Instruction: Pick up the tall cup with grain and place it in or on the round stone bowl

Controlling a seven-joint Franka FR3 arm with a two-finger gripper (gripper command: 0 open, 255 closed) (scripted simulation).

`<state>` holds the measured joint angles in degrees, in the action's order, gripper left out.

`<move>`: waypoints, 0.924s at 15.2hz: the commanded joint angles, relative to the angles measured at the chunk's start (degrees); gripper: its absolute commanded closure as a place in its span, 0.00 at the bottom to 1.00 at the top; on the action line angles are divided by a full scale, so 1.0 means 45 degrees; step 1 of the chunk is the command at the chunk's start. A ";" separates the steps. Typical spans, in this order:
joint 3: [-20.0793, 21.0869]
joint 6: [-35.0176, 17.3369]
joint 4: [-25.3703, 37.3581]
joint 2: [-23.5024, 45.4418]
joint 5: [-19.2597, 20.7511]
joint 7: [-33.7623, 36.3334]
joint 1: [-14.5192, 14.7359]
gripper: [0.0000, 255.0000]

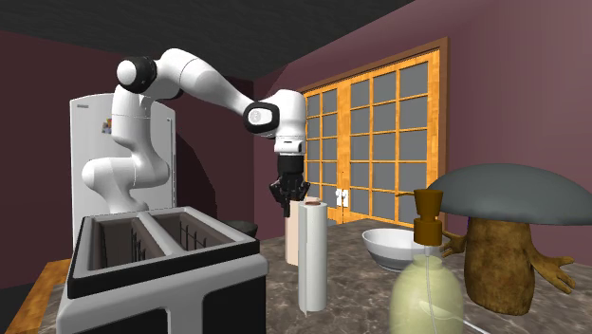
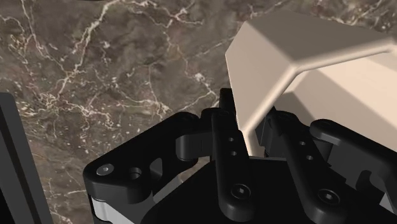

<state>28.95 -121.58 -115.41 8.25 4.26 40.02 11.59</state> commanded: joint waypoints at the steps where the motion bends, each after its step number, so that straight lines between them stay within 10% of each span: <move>1: 0.0001 0.0001 -0.0004 0.0007 0.0001 0.0001 0.0002 1.00; 14: 0.0048 0.1425 0.0879 -0.0621 -0.0385 -0.0259 -0.0074 1.00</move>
<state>29.18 -115.95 -111.93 5.86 2.75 39.09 11.34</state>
